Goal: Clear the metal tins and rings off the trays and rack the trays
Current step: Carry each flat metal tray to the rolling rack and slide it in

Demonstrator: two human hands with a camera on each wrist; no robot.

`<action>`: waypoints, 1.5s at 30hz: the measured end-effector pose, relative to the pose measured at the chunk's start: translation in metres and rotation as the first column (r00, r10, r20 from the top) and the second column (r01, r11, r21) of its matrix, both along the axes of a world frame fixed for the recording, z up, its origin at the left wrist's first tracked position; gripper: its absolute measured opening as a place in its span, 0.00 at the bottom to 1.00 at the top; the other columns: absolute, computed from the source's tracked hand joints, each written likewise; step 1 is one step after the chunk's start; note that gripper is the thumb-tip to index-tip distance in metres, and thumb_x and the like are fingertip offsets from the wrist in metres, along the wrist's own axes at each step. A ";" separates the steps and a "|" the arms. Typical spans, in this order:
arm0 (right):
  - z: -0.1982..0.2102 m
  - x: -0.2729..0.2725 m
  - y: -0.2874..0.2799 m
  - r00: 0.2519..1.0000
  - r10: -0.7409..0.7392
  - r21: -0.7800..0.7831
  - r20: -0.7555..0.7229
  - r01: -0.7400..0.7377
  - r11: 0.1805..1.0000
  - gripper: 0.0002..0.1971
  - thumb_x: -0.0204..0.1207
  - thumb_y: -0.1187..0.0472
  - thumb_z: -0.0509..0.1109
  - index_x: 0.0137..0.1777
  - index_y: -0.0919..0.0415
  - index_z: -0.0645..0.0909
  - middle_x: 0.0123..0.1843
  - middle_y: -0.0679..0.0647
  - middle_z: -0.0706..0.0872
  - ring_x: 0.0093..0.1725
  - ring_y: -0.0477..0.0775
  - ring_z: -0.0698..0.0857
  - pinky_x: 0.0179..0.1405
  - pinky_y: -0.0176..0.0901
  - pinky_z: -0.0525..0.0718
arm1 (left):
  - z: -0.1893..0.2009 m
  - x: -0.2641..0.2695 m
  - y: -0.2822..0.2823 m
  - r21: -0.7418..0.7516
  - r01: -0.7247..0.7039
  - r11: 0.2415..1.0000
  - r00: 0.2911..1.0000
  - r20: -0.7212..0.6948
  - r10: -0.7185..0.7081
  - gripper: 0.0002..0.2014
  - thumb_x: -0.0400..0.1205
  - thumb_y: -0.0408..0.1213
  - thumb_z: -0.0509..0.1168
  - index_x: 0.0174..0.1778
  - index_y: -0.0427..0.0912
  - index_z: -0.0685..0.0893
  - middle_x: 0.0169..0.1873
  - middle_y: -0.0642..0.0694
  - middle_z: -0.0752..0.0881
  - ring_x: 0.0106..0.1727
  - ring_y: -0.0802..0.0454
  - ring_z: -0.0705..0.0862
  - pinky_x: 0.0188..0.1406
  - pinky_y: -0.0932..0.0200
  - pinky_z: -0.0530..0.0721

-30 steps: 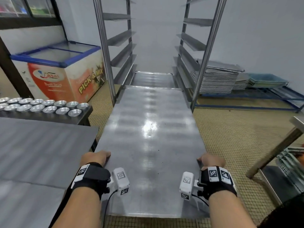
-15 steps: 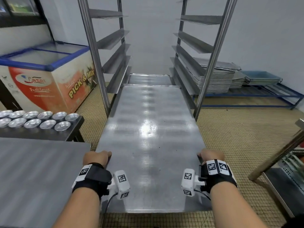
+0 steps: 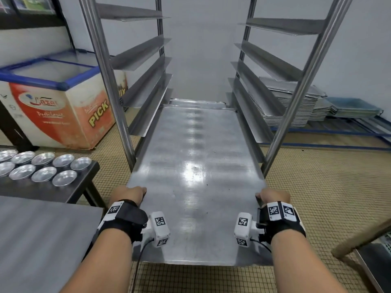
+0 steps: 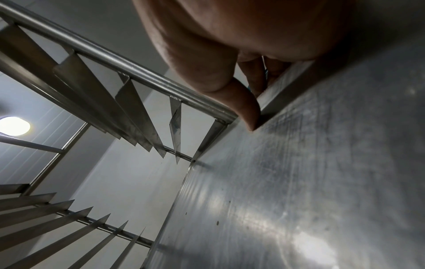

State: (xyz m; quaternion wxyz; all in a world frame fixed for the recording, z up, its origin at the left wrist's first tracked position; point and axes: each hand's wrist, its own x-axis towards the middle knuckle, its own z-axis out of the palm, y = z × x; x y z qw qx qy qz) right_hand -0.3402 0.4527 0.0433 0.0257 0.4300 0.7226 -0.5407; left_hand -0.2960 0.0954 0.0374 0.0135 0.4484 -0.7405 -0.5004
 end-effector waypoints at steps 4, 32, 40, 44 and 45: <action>0.003 -0.035 -0.001 1.000 -0.004 0.006 0.004 0.003 1.000 0.13 0.74 0.73 0.74 0.58 0.76 0.82 0.46 0.63 0.86 0.42 0.59 0.84 0.24 0.42 0.76 | 0.004 -0.031 0.002 -0.028 0.018 0.999 0.999 0.027 -0.017 0.28 0.76 0.42 0.77 0.67 0.28 0.79 0.63 0.32 0.84 0.61 0.33 0.83 0.59 0.47 0.80; 0.045 -0.076 -0.018 0.986 0.122 -0.027 -0.109 -0.126 0.992 0.32 0.70 0.64 0.81 0.72 0.67 0.71 0.54 0.64 0.81 0.40 0.65 0.83 0.34 0.57 0.89 | 0.020 -0.087 -0.008 0.219 0.095 0.971 0.983 -0.178 -0.056 0.24 0.76 0.33 0.78 0.64 0.33 0.77 0.54 0.38 0.82 0.50 0.39 0.86 0.51 0.44 0.90; 0.024 0.001 -0.039 0.736 0.674 0.296 -0.058 -0.633 0.716 0.35 0.61 0.50 0.86 0.67 0.61 0.82 0.68 0.56 0.84 0.63 0.56 0.84 0.65 0.54 0.83 | 0.020 -0.016 0.006 -0.427 0.745 0.513 0.659 0.348 -0.667 0.34 0.74 0.63 0.72 0.66 0.40 0.78 0.72 0.35 0.74 0.74 0.34 0.71 0.70 0.41 0.75; 0.017 0.039 -0.045 0.461 0.878 0.496 0.130 -0.797 0.345 0.40 0.56 0.39 0.85 0.67 0.58 0.82 0.80 0.50 0.72 0.77 0.53 0.73 0.76 0.51 0.72 | 0.023 0.019 0.016 -0.428 0.826 0.366 0.536 0.394 -0.747 0.49 0.67 0.72 0.72 0.79 0.47 0.71 0.82 0.40 0.64 0.83 0.37 0.59 0.78 0.38 0.64; 0.015 0.043 -0.046 0.424 0.888 0.536 0.178 -0.798 0.274 0.37 0.57 0.41 0.85 0.64 0.59 0.83 0.81 0.50 0.70 0.79 0.54 0.70 0.78 0.54 0.70 | 0.024 0.022 0.017 -0.444 0.834 0.327 0.516 0.416 -0.749 0.49 0.67 0.70 0.73 0.80 0.49 0.70 0.81 0.41 0.64 0.83 0.37 0.60 0.78 0.38 0.64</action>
